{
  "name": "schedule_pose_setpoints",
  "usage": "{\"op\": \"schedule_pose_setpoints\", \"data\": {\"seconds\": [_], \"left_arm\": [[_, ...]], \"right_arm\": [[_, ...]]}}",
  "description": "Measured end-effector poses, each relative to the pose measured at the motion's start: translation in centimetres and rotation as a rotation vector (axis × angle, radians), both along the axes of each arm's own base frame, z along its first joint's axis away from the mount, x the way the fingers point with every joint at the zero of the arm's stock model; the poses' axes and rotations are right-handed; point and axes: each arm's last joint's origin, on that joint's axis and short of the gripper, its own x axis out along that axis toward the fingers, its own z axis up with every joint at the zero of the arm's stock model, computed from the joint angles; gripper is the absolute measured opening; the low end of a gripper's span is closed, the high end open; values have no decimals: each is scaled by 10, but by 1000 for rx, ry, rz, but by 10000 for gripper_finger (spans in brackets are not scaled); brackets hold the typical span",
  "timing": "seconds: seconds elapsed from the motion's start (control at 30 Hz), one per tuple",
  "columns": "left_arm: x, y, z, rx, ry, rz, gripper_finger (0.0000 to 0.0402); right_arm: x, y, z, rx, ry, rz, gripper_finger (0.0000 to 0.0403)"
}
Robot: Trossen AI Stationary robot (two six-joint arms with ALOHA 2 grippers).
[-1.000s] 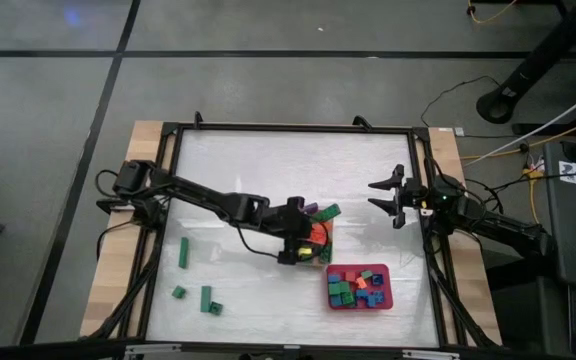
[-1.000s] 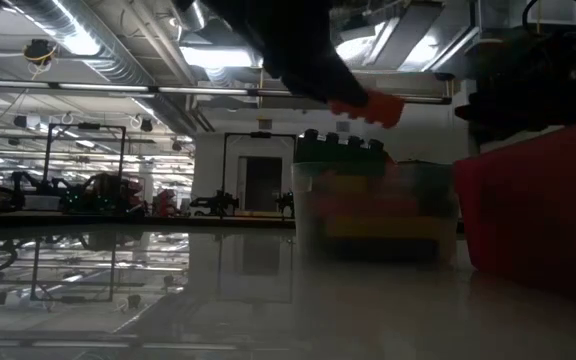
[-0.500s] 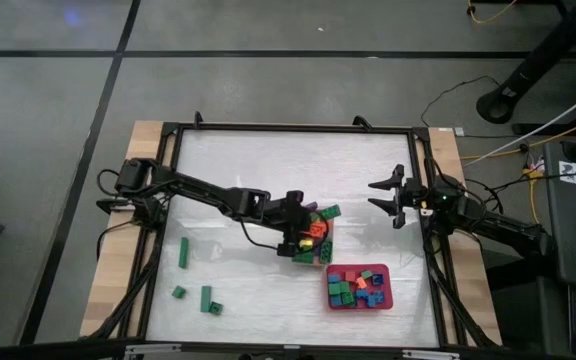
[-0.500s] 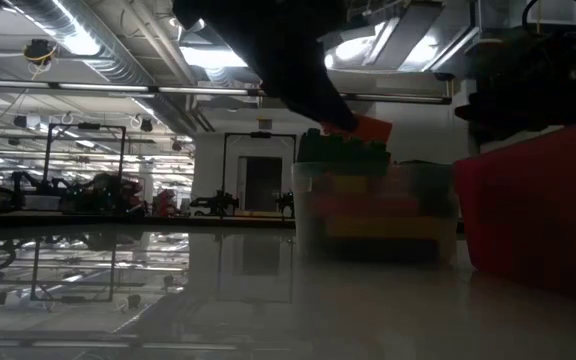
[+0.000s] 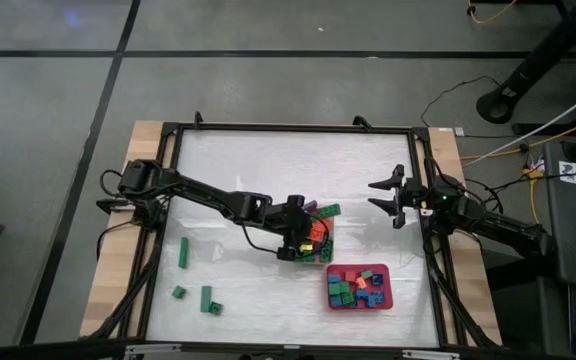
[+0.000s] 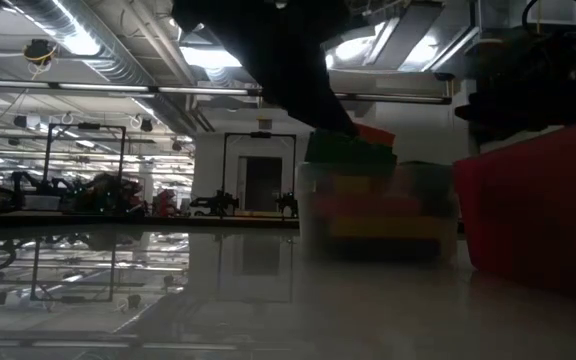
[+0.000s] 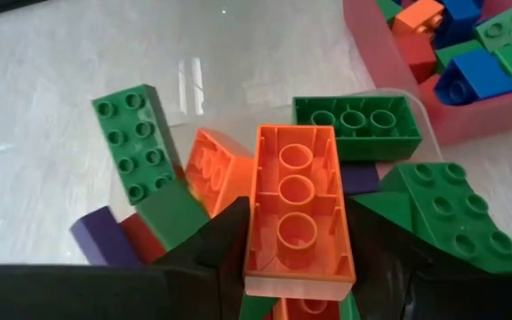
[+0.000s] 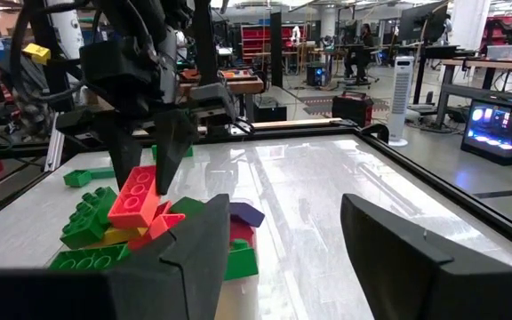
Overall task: Sort blocks by size
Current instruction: Put the orange rectangular game piece into the transparent bin
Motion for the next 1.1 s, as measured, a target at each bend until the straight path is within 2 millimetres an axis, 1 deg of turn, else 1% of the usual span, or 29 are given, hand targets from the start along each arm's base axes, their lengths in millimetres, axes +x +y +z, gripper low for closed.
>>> {"op": "schedule_pose_setpoints", "data": {"seconds": [0.4, 0.77, 1.1], "left_arm": [[2, 2, 1, 20, -20, 4, 141], [2, 2, 1, -14, -23, 39, 141], [2, 2, 1, -6, -24, 33, 141]], "right_arm": [[0, 0, 0, 0, 1, -1, 214], [0, 0, 0, 0, 0, -1, 214], [0, 0, 0, 0, 0, 0, 214]]}}
